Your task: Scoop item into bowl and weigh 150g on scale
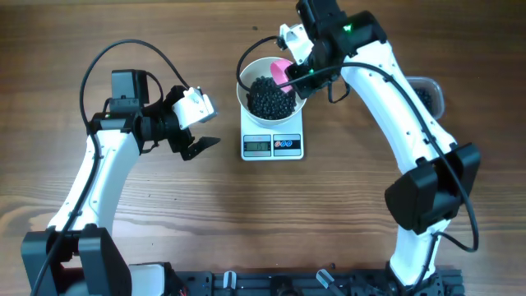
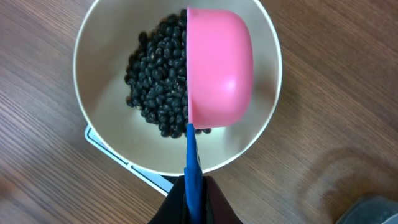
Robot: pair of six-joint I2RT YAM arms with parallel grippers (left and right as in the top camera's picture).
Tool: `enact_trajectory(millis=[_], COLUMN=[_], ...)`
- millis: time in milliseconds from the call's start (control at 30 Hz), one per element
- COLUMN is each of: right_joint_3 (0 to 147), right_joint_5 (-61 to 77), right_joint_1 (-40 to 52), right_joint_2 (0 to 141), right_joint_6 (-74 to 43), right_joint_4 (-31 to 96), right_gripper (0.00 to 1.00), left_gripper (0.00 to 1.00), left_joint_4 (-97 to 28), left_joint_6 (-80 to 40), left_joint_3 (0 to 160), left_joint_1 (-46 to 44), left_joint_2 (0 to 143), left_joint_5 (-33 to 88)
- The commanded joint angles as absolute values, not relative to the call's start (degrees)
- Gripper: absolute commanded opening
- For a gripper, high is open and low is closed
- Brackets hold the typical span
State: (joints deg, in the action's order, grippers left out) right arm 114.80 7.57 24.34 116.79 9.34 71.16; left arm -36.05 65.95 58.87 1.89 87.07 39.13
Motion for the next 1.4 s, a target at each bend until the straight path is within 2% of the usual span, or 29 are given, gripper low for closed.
enact_trajectory(millis=[0, 567, 967, 1100, 1367], right_joint_3=[114.7, 114.7, 114.9, 117.1, 119.3], right_joint_5=[6.8, 6.1, 13.6, 13.9, 24.2], right_joint_1=[24.6, 24.6, 23.5, 21.3, 16.3], right_joint_2=[119.3, 122.4, 122.4, 121.9, 118.0], right_joint_6=[10.9, 12.0, 10.3, 9.7, 9.4], right_joint_4=[71.2, 69.3, 68.9, 69.8, 69.7], right_gripper=[0.04, 0.04, 0.04, 0.04, 0.04], left_gripper=[1.0, 1.0, 1.0, 1.0, 1.0], left_joint_4=[-36.1, -36.1, -36.1, -36.1, -36.1], left_joint_6=[67.1, 67.1, 67.1, 67.1, 67.1], left_joint_3=[58.7, 58.7, 58.7, 58.7, 58.7], left_joint_1=[2.2, 2.2, 2.2, 2.2, 2.2], left_joint_2=[87.4, 87.4, 87.4, 87.4, 87.4], left_joint_5=[40.4, 40.4, 40.4, 40.4, 40.4])
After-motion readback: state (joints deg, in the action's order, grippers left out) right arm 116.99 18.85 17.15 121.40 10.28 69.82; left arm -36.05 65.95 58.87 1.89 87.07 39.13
